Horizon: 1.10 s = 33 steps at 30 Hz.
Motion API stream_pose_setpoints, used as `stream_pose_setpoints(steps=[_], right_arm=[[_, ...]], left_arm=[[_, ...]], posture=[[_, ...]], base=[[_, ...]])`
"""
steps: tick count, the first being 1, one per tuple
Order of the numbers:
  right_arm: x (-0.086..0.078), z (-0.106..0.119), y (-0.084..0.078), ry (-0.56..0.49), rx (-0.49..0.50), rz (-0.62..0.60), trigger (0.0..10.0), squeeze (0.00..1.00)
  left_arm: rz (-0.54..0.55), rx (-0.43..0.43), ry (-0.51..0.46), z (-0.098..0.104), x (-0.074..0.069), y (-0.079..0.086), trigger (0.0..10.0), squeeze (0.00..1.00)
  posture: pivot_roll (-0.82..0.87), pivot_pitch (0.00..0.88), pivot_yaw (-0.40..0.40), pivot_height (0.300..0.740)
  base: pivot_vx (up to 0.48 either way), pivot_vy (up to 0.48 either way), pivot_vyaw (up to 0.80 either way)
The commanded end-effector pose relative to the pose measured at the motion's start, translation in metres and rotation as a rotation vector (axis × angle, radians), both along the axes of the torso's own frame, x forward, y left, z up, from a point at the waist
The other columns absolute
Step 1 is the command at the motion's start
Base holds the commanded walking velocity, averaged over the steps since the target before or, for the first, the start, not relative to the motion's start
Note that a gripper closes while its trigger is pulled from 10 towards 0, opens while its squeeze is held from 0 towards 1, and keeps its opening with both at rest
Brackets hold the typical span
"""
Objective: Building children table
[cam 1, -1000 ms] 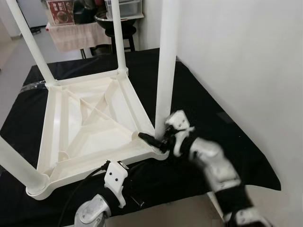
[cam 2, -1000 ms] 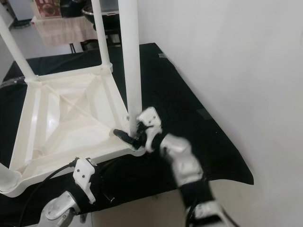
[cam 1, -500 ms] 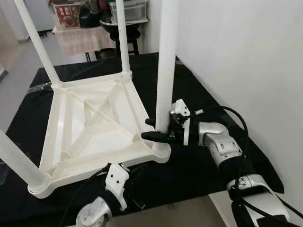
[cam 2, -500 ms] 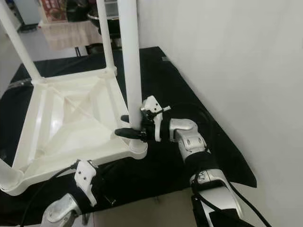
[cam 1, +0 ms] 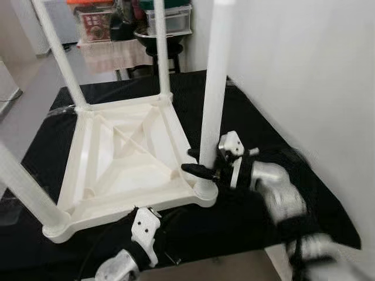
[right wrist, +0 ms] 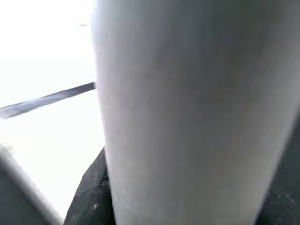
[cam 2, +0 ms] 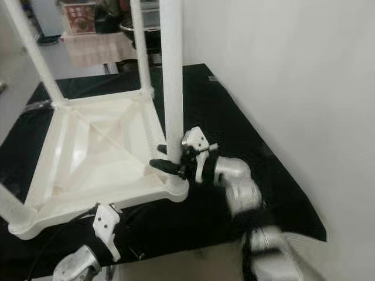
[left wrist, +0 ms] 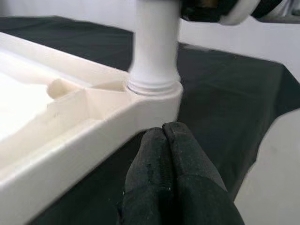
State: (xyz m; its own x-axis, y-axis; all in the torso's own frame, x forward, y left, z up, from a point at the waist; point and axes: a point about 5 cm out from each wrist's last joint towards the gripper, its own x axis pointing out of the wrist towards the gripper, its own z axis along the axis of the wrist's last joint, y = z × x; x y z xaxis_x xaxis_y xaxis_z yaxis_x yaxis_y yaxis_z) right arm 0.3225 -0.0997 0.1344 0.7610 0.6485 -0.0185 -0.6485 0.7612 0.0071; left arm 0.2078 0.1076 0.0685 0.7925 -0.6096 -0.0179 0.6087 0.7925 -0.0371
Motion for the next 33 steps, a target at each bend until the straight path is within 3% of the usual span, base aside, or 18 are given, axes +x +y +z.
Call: stream_pose_setpoints(steps=[1,4,13,14,16,17,18,19,21,22,23,24,25,26,27,28,31,33], right_arm=[[-0.008,-0.036,-0.018,0.192,-0.018,-0.419,0.0,0.0],[-0.043,-0.052,0.015,0.235,0.036,-0.417,0.0,0.0],[-0.006,-0.033,-0.005,0.116,-0.064,-0.424,0.0,0.0],[-0.005,-0.03,-0.008,0.117,-0.061,-0.459,10.0,0.0],[-0.005,-0.03,-0.008,0.117,-0.061,-0.459,10.0,0.0],[-0.005,-0.021,-0.01,0.125,-0.01,-0.493,10.0,0.82],[-0.004,-0.015,-0.009,0.123,0.031,-0.468,10.0,1.0],[-0.004,-0.015,-0.009,0.123,0.031,-0.468,10.0,1.0],[-0.004,-0.004,-0.001,0.104,0.081,-0.275,10.0,1.0],[-0.004,-0.004,-0.001,0.104,0.081,-0.275,10.0,1.0],[-0.005,0.003,0.001,0.066,0.066,-0.099,10.0,0.74],[-0.007,0.007,0.002,0.043,0.051,0.018,10.0,0.74],[-0.007,0.007,0.002,0.043,0.051,0.018,10.0,0.74],[-0.008,0.011,-0.002,0.013,0.011,0.17,10.0,0.0],[-0.008,0.011,-0.002,0.013,0.011,0.17,10.0,0.0],[-0.005,0.014,-0.009,0.011,-0.03,0.28,10.0,0.0],[0.004,0.019,-0.021,0.036,-0.073,0.43,10.0,0.0],[0.007,0.02,-0.024,0.043,-0.08,0.458,10.0,0.0]], left_arm=[[0.0,-0.003,0.005,0.001,0.0,0.002,10.0,0.0],[-0.002,0.001,0.006,0.001,-0.001,0.002,10.0,0.0],[0.007,0.014,0.001,0.0,0.002,0.003,10.0,0.0],[0.008,0.015,0.001,0.0,0.002,0.003,10.0,0.0],[0.008,0.015,0.001,0.0,0.002,0.003,10.0,0.0],[0.007,0.013,0.002,0.0,0.002,0.003,10.0,0.0],[0.006,0.012,0.002,0.0,0.002,0.003,10.0,0.0],[0.006,0.012,0.002,0.0,0.002,0.003,10.0,0.0],[0.005,0.01,0.003,0.0,0.003,0.002,10.0,0.0],[0.005,0.01,0.003,0.0,0.003,0.002,10.0,0.0],[0.004,0.009,0.004,0.0,0.003,0.002,10.0,0.0],[0.003,0.007,0.004,0.0,0.004,0.002,10.0,0.0],[0.003,0.007,0.004,0.0,0.004,0.002,10.0,0.0],[0.003,0.007,0.004,0.0,0.004,0.001,10.0,0.0],[0.003,0.007,0.004,0.0,0.004,0.001,10.0,0.0],[0.004,0.006,0.003,0.0,0.005,0.0,10.0,0.0],[0.005,0.007,0.002,0.0,0.006,-0.001,10.0,0.0],[0.006,0.007,0.001,0.0,0.006,-0.001,10.0,0.0]], posture=[[0.02,0.0,0.007,0.74],[0.03,0.0,0.009,0.74],[0.05,0.0,0.007,0.74],[0.04,0.0,0.006,0.74],[0.04,0.0,0.006,0.74],[0.04,0.0,0.009,0.74],[0.04,0.0,0.01,0.74],[0.04,0.0,0.01,0.74],[0.04,0.0,0.007,0.74],[0.04,0.0,0.007,0.74],[0.04,0.0,0.007,0.74],[0.05,0.0,0.005,0.74],[0.05,0.0,0.005,0.74],[0.05,0.0,0.003,0.74],[0.05,0.0,0.003,0.74],[0.06,0.0,-0.004,0.74],[0.06,0.0,-0.011,0.74],[0.07,0.0,-0.016,0.74]], base=[[0.0,0.0,0.0],[0.0,0.0,0.0],[0.0,0.0,0.0],[0.0,0.0,0.0],[0.0,0.0,0.0],[0.0,0.0,0.0],[0.0,0.0,0.0],[0.0,0.0,0.0],[0.0,0.0,0.0],[0.0,0.0,0.0],[0.0,0.0,0.0],[0.0,0.0,0.0],[0.0,0.0,0.0],[0.0,0.0,0.0],[0.0,0.0,0.0],[0.0,0.0,0.0],[0.0,0.0,0.0],[0.0,0.0,0.0]])
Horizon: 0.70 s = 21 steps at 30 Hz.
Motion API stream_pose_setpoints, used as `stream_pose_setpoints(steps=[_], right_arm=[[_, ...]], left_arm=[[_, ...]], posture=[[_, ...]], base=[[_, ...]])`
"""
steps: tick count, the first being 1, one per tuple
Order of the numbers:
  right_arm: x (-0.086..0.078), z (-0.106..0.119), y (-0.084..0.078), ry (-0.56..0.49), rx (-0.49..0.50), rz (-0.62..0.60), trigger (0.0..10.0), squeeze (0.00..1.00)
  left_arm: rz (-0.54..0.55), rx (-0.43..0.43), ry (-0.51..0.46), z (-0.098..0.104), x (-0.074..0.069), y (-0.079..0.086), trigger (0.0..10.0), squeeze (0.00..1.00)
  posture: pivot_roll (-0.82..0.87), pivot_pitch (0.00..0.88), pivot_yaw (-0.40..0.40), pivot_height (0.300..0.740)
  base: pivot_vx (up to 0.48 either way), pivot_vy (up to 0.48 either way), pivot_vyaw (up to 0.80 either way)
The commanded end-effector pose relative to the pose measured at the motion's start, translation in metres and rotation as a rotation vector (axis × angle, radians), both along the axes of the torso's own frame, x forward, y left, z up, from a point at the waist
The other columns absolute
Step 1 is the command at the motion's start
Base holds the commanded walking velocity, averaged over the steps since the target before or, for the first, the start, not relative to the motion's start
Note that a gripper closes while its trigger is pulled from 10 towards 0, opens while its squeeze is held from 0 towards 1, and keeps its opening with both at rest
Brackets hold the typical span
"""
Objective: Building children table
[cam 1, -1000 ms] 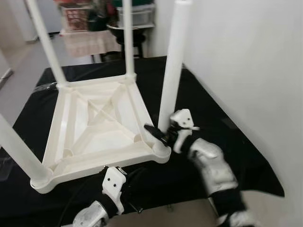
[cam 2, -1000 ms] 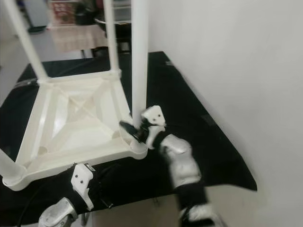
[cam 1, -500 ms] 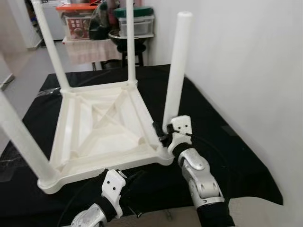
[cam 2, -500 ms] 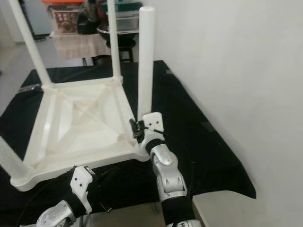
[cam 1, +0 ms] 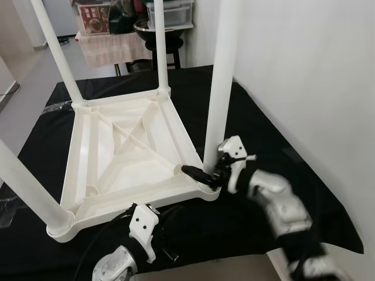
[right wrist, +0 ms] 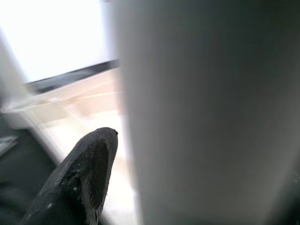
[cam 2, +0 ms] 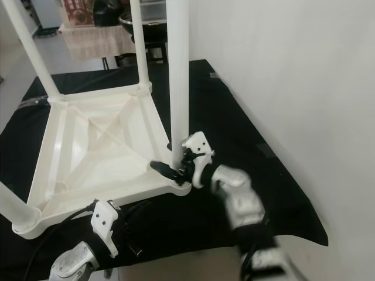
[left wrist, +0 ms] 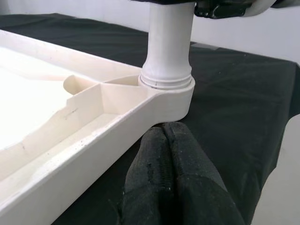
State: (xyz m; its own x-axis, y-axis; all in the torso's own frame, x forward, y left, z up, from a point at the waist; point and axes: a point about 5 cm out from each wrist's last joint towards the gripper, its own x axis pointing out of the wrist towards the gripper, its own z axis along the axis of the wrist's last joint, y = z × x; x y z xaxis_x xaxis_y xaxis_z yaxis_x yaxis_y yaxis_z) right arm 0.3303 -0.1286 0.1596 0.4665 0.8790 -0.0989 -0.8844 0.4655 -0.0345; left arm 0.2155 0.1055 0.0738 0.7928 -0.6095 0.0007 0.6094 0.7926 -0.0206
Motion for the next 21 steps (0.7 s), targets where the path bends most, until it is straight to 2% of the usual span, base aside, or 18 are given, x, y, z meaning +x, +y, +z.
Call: stream_pose_setpoints(steps=[1,2,4,6,7,8,9,10,17,21], right_arm=[[-0.001,-0.005,0.005,0.03,0.005,0.077,10.0,0.0],[0.004,-0.004,0.002,0.037,-0.005,0.087,10.0,0.0],[0.004,-0.004,0.002,0.037,-0.005,0.087,10.0,0.0],[0.018,0.002,-0.002,0.06,-0.007,0.072,10.0,0.0],[0.023,0.004,-0.003,0.074,-0.002,0.069,4.6,0.0],[0.023,0.004,-0.003,0.074,-0.002,0.069,4.6,0.0],[0.025,0.004,-0.005,0.088,0.002,0.079,1.0,0.0],[0.025,0.004,-0.007,0.098,0.006,0.096,0.0,0.0],[0.025,0.003,-0.014,0.11,0.011,0.116,0.0,0.0],[0.023,-0.004,-0.03,0.101,0.023,0.054,0.0,0.0]], left_arm=[[0.006,0.005,0.026,-0.006,-0.001,0.001,10.0,0.0],[0.007,0.006,0.025,-0.006,-0.001,0.0,10.0,0.0],[0.007,0.006,0.025,-0.006,-0.001,0.0,10.0,0.0],[0.009,0.011,0.022,-0.006,-0.001,-0.001,10.0,0.0],[0.009,0.012,0.021,-0.006,-0.001,-0.001,10.0,0.0],[0.009,0.012,0.021,-0.006,-0.001,-0.001,10.0,0.0],[0.009,0.012,0.021,-0.006,-0.001,-0.002,10.0,0.0],[0.007,0.012,0.021,-0.006,-0.001,-0.002,10.0,0.0],[0.006,0.012,0.022,-0.007,-0.002,-0.002,10.0,0.0],[0.002,0.009,0.025,-0.006,-0.004,-0.002,10.0,0.0]], posture=[[0.07,0.0,-0.016,0.74],[0.08,0.0,-0.023,0.74],[0.08,0.0,-0.023,0.74],[0.09,0.0,-0.027,0.74],[0.09,0.0,-0.027,0.74],[0.09,0.0,-0.027,0.74],[0.09,0.0,-0.026,0.74],[0.09,0.0,-0.026,0.74],[0.08,0.0,-0.023,0.74],[0.07,0.0,-0.005,0.74]], base=[[0.0,0.0,0.0],[0.0,0.0,0.0],[0.0,0.0,0.0],[0.0,0.0,0.0],[0.0,0.0,0.0],[0.0,0.0,0.0],[0.0,0.0,0.0],[0.0,0.0,0.0],[0.0,0.0,0.0],[0.0,0.0,0.0]])
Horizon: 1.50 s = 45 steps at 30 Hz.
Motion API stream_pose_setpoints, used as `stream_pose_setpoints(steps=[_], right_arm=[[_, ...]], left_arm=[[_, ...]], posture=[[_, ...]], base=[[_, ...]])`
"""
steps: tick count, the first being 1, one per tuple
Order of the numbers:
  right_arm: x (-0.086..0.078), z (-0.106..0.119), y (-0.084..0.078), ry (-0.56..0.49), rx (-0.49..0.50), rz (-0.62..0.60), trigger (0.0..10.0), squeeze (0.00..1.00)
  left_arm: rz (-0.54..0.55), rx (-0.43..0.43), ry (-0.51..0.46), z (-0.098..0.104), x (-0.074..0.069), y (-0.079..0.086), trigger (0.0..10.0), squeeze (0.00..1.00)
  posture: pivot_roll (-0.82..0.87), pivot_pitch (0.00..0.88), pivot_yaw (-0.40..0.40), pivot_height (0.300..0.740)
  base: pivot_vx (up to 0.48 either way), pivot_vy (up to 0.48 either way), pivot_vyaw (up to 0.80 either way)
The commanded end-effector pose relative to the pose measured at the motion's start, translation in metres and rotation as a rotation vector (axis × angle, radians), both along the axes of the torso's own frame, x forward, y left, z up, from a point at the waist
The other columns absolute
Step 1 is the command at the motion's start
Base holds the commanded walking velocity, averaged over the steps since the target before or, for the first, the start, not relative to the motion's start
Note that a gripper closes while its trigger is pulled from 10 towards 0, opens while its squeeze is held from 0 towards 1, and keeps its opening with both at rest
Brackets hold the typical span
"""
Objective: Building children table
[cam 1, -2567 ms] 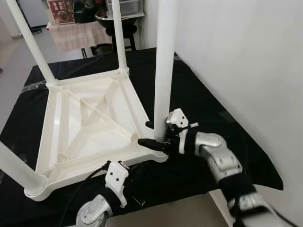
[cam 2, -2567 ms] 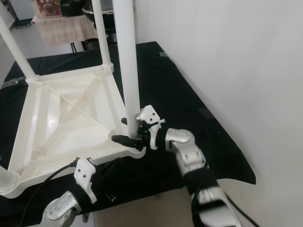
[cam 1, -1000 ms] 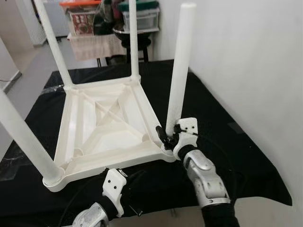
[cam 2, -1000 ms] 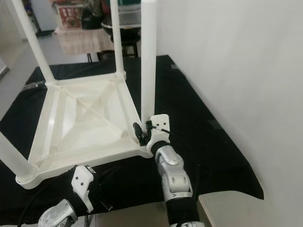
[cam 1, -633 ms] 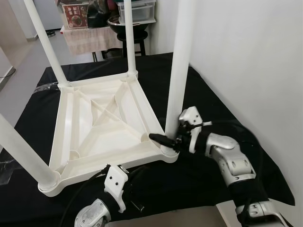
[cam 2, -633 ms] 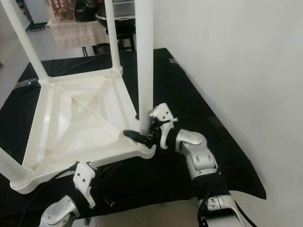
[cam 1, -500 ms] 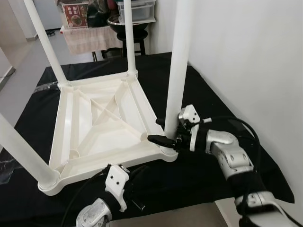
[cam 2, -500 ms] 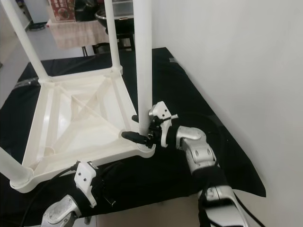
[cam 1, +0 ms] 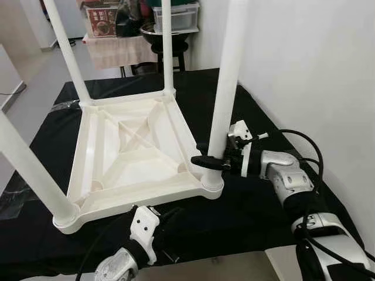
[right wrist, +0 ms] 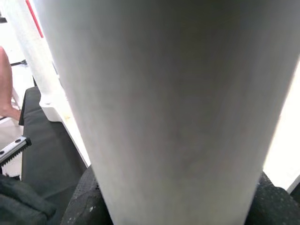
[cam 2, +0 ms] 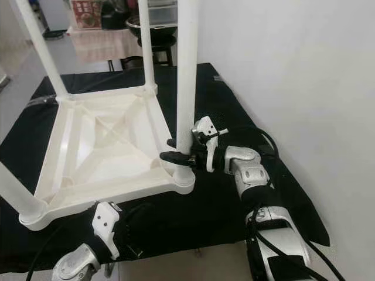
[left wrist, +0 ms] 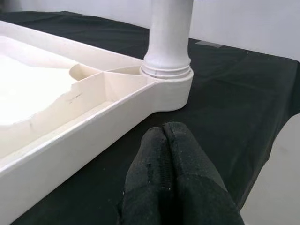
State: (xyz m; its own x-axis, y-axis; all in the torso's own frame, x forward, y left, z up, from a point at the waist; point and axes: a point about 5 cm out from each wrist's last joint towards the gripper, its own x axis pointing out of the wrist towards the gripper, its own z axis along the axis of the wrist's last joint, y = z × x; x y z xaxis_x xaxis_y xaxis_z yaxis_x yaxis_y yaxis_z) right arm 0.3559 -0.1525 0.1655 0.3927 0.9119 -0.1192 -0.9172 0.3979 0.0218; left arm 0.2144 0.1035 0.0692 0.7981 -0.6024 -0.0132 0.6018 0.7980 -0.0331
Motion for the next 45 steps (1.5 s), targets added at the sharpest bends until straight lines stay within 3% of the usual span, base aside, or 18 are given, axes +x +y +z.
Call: stream_pose_setpoints(steps=[1,7,9,10,11,13,16,21,22,23,24,25,28,29,34,35,36,45], right_arm=[[-0.003,-0.01,-0.006,0.042,0.014,-0.021,0.0,0.0],[-0.009,-0.021,-0.021,-0.005,-0.001,-0.204,0.0,0.0],[-0.015,-0.044,-0.013,0.017,-0.028,-0.473,0.0,0.0],[-0.015,-0.044,-0.013,0.017,-0.028,-0.473,0.0,0.0],[-0.026,-0.066,-0.002,0.075,-0.028,-0.768,0.0,0.0],[-0.026,-0.066,-0.002,0.075,-0.028,-0.768,0.0,0.0],[-0.057,-0.091,0.034,0.111,-0.079,-0.89,0.0,0.0],[-0.05,-0.083,0.064,0.082,-0.042,-0.76,0.0,0.0],[-0.046,-0.079,0.066,0.081,-0.028,-0.739,2.1,0.0],[-0.043,-0.075,0.066,0.068,-0.028,-0.749,7.6,0.0],[-0.043,-0.075,0.066,0.068,-0.028,-0.749,7.6,0.0],[-0.04,-0.07,0.066,0.069,-0.004,-0.741,10.0,0.0],[-0.039,-0.066,0.066,0.068,0.02,-0.72,10.0,0.01],[-0.038,-0.061,0.067,0.074,0.044,-0.702,10.0,1.0],[-0.036,-0.052,0.07,0.068,0.076,-0.506,10.0,0.91],[-0.034,-0.049,0.068,0.06,0.077,-0.425,10.0,0.13],[-0.031,-0.046,0.066,0.047,0.077,-0.361,10.0,0.0],[-0.014,-0.014,0.044,-0.012,0.012,0.028,10.0,0.0]], left_arm=[[-0.007,0.01,0.006,-0.002,-0.003,0.0,10.0,0.0],[-0.007,0.011,0.007,-0.001,-0.005,0.002,10.0,0.0],[-0.007,0.011,0.009,-0.001,-0.006,0.005,10.0,0.0],[-0.007,0.011,0.009,-0.001,-0.006,0.005,10.0,0.0],[-0.007,0.012,0.01,-0.001,-0.006,0.006,10.0,0.0],[-0.007,0.012,0.01,-0.001,-0.006,0.006,10.0,0.0],[-0.011,0.015,0.014,-0.001,-0.005,0.007,10.0,0.0],[-0.01,0.015,0.013,-0.002,-0.003,0.006,10.0,0.0],[-0.007,0.014,0.01,-0.002,-0.002,0.005,10.0,0.0],[-0.004,0.015,0.009,-0.001,-0.002,0.005,10.0,0.0],[-0.004,0.015,0.009,-0.001,-0.002,0.005,10.0,0.0],[-0.003,0.015,0.008,-0.001,-0.002,0.005,10.0,0.0],[-0.003,0.014,0.008,-0.001,-0.001,0.005,10.0,0.0],[-0.004,0.013,0.009,-0.001,-0.001,0.005,10.0,0.0],[-0.008,0.007,0.013,-0.001,0.0,0.004,10.0,0.0],[-0.009,0.006,0.014,-0.001,0.0,0.004,10.0,0.0],[-0.01,0.006,0.014,-0.001,0.001,0.004,10.0,0.0],[-0.008,0.01,0.013,-0.001,0.001,0.003,10.0,0.0]], posture=[[0.07,0.0,-0.005,0.74],[0.06,0.0,0.001,0.74],[0.04,0.0,0.004,0.74],[0.04,0.0,0.004,0.74],[0.03,0.0,0.015,0.74],[0.03,0.0,0.015,0.74],[0.03,0.0,0.022,0.74],[0.04,0.0,0.004,0.74],[0.04,0.0,0.004,0.74],[0.04,0.0,0.004,0.74],[0.04,0.0,0.004,0.74],[0.04,0.0,0.004,0.74],[0.03,0.0,0.004,0.74],[0.03,0.0,0.004,0.74],[0.03,0.0,0.005,0.74],[0.04,0.0,0.002,0.74],[0.04,0.0,0.001,0.74],[0.06,0.0,-0.004,0.74]], base=[[0.0,0.0,0.0],[0.0,0.0,0.0],[0.0,0.0,0.0],[0.0,0.0,0.0],[0.0,0.0,0.0],[0.0,0.0,0.0],[0.0,0.0,0.0],[0.0,0.0,0.0],[0.0,0.0,0.0],[0.0,0.0,0.0],[0.0,0.0,0.0],[0.0,0.0,0.0],[0.0,0.0,0.0],[0.0,0.0,0.0],[0.0,0.0,0.0],[0.0,0.0,0.0],[0.0,0.0,0.0],[0.0,0.0,0.0]])
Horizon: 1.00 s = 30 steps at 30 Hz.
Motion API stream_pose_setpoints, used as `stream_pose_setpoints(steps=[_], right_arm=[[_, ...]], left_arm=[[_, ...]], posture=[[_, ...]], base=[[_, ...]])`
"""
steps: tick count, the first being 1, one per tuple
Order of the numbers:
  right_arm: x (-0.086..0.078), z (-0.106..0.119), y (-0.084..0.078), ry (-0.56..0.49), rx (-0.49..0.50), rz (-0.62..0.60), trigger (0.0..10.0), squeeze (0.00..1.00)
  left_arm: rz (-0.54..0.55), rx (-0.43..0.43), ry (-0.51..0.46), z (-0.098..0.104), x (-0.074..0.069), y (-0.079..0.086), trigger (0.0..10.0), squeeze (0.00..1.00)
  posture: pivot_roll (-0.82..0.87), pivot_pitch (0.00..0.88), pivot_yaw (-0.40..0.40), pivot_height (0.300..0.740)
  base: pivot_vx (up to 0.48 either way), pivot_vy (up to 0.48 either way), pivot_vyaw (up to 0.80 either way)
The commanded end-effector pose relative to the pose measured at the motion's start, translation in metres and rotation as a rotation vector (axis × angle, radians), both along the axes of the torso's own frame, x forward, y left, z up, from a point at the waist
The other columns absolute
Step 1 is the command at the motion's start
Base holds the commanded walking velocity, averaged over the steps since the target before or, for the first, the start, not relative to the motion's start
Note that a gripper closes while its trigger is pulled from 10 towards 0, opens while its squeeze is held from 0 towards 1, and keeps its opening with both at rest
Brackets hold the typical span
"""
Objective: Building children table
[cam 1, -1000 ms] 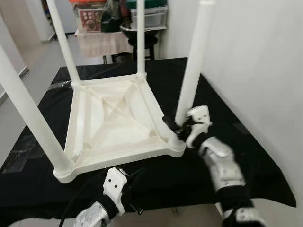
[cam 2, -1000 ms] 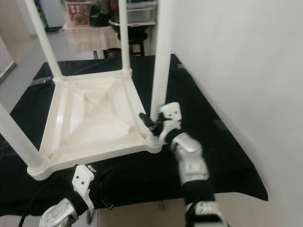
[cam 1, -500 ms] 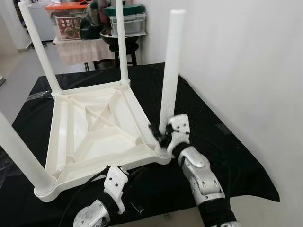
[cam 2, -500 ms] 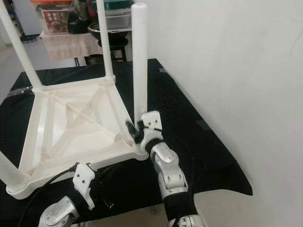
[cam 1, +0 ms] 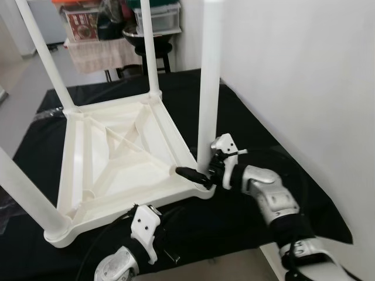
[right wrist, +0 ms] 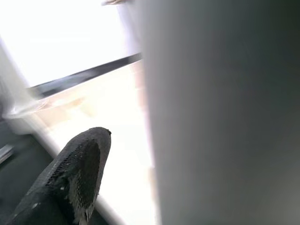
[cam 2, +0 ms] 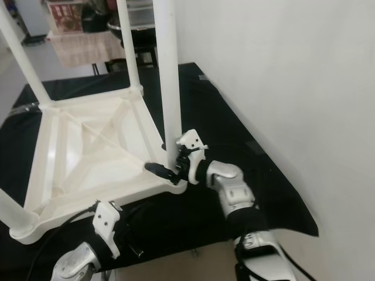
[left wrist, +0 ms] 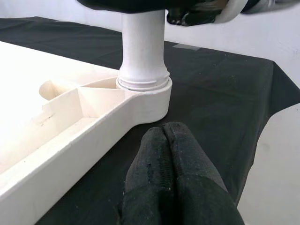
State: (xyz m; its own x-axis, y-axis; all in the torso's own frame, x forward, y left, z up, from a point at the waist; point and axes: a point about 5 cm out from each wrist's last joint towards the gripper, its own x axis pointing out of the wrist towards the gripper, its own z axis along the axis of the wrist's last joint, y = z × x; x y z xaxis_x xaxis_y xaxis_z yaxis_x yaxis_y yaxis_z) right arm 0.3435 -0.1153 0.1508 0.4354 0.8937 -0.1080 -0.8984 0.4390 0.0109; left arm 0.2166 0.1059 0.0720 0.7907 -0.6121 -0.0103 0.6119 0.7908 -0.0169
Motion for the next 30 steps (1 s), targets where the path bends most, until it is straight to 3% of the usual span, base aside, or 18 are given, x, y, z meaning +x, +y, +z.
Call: stream_pose_setpoints(steps=[1,4,5,6,13,16,18,21,24,25,26,27,28,29,30], right_arm=[[0.001,0.003,0.004,0.007,-0.005,0.099,10.0,0.0],[0.004,0.006,0.002,0.012,-0.01,0.113,10.0,0.0],[0.009,0.01,0.001,0.023,-0.005,0.116,3.4,0.0],[0.013,0.012,0.0,0.032,-0.002,0.112,0.0,0.0],[0.017,0.011,-0.004,0.048,-0.001,0.102,0.0,0.0],[0.013,-0.002,-0.017,0.08,0.008,0.066,0.0,0.0],[0.013,-0.002,-0.017,0.08,0.008,0.066,0.0,0.0],[0.001,-0.024,-0.033,0.09,0.005,-0.024,0.0,0.0],[-0.002,-0.029,-0.037,0.09,0.005,-0.055,0.0,0.0],[-0.007,-0.04,-0.041,0.101,-0.026,-0.132,0.0,0.0],[-0.014,-0.063,-0.039,0.136,-0.115,-0.328,0.0,0.0],[-0.019,-0.077,-0.036,0.17,-0.133,-0.591,0.0,0.0],[-0.019,-0.077,-0.036,0.17,-0.133,-0.591,0.0,0.0],[-0.033,-0.091,-0.032,0.276,-0.113,-0.84,0.0,0.0],[-0.045,-0.099,-0.031,0.365,-0.099,-0.992,0.0,0.0]], left_arm=[[0.004,-0.002,0.027,-0.004,-0.001,0.0,10.0,0.0],[0.003,-0.002,0.028,-0.004,-0.001,0.0,10.0,0.0],[0.002,-0.002,0.029,-0.004,-0.001,0.0,10.0,0.0],[0.002,-0.002,0.03,-0.005,-0.001,0.0,10.0,0.0],[0.001,0.0,0.031,-0.005,-0.001,0.0,10.0,0.0],[0.004,0.003,0.028,-0.005,-0.002,0.0,10.0,0.0],[0.004,0.003,0.028,-0.005,-0.002,0.0,10.0,0.0],[0.002,0.001,0.028,-0.004,-0.003,0.0,10.0,0.0],[0.002,0.0,0.028,-0.004,-0.004,0.0,10.0,0.0],[0.001,-0.001,0.029,-0.004,-0.005,0.0,10.0,0.0],[0.001,-0.001,0.028,-0.004,-0.007,0.0,10.0,0.0],[0.002,0.0,0.027,-0.004,-0.008,0.001,10.0,0.0],[0.002,0.0,0.027,-0.004,-0.008,0.001,10.0,0.0],[0.004,0.002,0.025,-0.004,-0.009,0.002,10.0,0.0],[0.005,0.003,0.024,-0.004,-0.009,0.002,10.0,0.0]], posture=[[0.06,0.0,-0.004,0.74],[0.06,0.0,-0.004,0.74],[0.07,0.0,-0.003,0.74],[0.07,0.0,-0.003,0.74],[0.09,0.0,-0.006,0.74],[0.08,0.0,-0.004,0.74],[0.08,0.0,-0.004,0.74],[0.07,0.0,0.002,0.74],[0.07,0.0,0.002,0.74],[0.07,0.0,-0.006,0.74],[0.07,0.0,-0.022,0.74],[0.07,0.0,-0.022,0.74],[0.07,0.0,-0.022,0.74],[0.07,0.0,-0.023,0.74],[0.07,0.0,-0.023,0.74]], base=[[0.0,0.0,0.0],[0.0,0.0,0.0],[0.0,0.0,0.0],[0.0,0.0,0.0],[0.0,0.0,0.0],[0.0,0.0,0.0],[0.0,0.0,0.0],[0.0,0.0,0.0],[0.0,0.0,0.0],[0.0,0.0,0.0],[0.0,0.0,0.0],[0.0,0.0,0.0],[0.0,0.0,0.0],[0.0,0.0,0.0],[0.0,0.0,0.0]])
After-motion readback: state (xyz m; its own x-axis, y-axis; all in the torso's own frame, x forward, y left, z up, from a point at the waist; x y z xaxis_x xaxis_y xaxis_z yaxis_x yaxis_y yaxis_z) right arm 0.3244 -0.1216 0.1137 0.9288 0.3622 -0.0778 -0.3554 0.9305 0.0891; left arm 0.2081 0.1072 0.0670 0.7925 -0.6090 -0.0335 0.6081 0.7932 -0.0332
